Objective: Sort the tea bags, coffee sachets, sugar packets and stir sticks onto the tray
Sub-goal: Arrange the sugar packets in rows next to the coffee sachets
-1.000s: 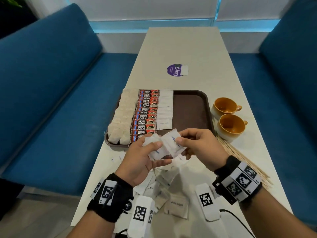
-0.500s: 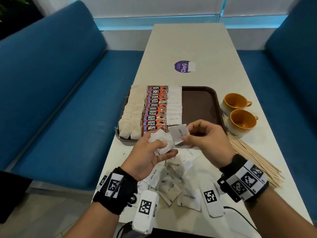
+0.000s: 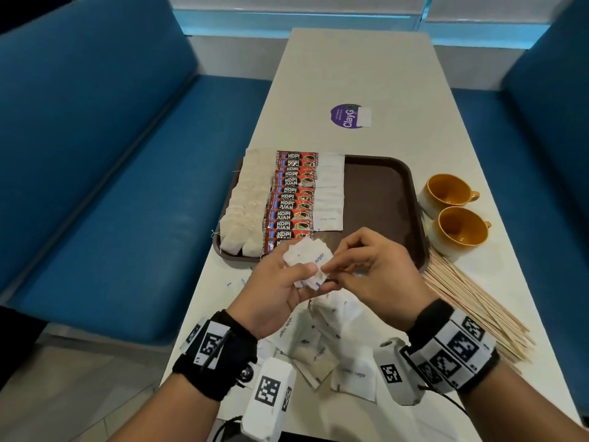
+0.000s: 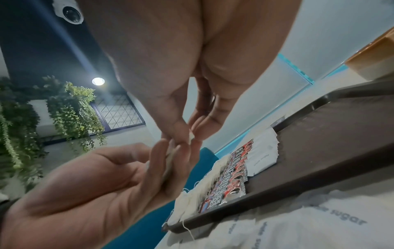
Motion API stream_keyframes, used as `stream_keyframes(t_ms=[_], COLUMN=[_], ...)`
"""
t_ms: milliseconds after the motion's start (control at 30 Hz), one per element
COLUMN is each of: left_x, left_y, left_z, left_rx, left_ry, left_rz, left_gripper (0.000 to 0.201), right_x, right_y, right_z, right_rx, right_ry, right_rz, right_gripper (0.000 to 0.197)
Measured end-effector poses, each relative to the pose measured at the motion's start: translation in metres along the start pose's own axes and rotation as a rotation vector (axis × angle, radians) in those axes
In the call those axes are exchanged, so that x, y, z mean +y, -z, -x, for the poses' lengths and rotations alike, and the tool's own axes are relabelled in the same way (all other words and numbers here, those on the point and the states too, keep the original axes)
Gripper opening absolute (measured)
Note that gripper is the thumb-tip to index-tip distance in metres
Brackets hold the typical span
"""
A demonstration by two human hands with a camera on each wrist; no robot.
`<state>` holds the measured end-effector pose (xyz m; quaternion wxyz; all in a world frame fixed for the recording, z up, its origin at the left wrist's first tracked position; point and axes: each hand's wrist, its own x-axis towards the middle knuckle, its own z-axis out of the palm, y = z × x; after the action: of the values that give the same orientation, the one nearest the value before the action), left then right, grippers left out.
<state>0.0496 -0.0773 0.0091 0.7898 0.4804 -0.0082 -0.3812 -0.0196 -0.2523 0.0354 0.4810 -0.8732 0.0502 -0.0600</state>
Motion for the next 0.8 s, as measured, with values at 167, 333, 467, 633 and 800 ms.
stream_keyframes(t_ms=[167,333,467,633,800], left_x=[0.006,0.012,0.009,0.006,0.007], left_y=[0.003,0.002,0.005,0.011,0.019], left_z=[-0.010,-0.014,-0.019,-0.022,-0.024], left_rx=[0.039,0.021,0.091,0.156,0.243], left_ry=[-0.022,-0.027,-0.066,-0.115,-0.121], left_rz=[-0.056,-0.218,-0.252,-0.245,-0.157], left_gripper=[0.038,0.042,0.044,0.042,0.035], right_x=[0.007,0.014,0.014,0.020,0.027], right_y=[0.001,0.001,0.007,0.007,0.014], right_z=[-0.007,-0.016,-0.018,-0.026,-0.048], right_rx=[0.060,0.069,-0.014,-0.006,0.088], right_ry=[-0.044,-0.253,-0.292,-0.356,-0.404], right_rz=[-0.017,-0.298,-0.340,-0.462,-0.520], right_gripper=[0.019,0.026,0.012,0.015,0.016])
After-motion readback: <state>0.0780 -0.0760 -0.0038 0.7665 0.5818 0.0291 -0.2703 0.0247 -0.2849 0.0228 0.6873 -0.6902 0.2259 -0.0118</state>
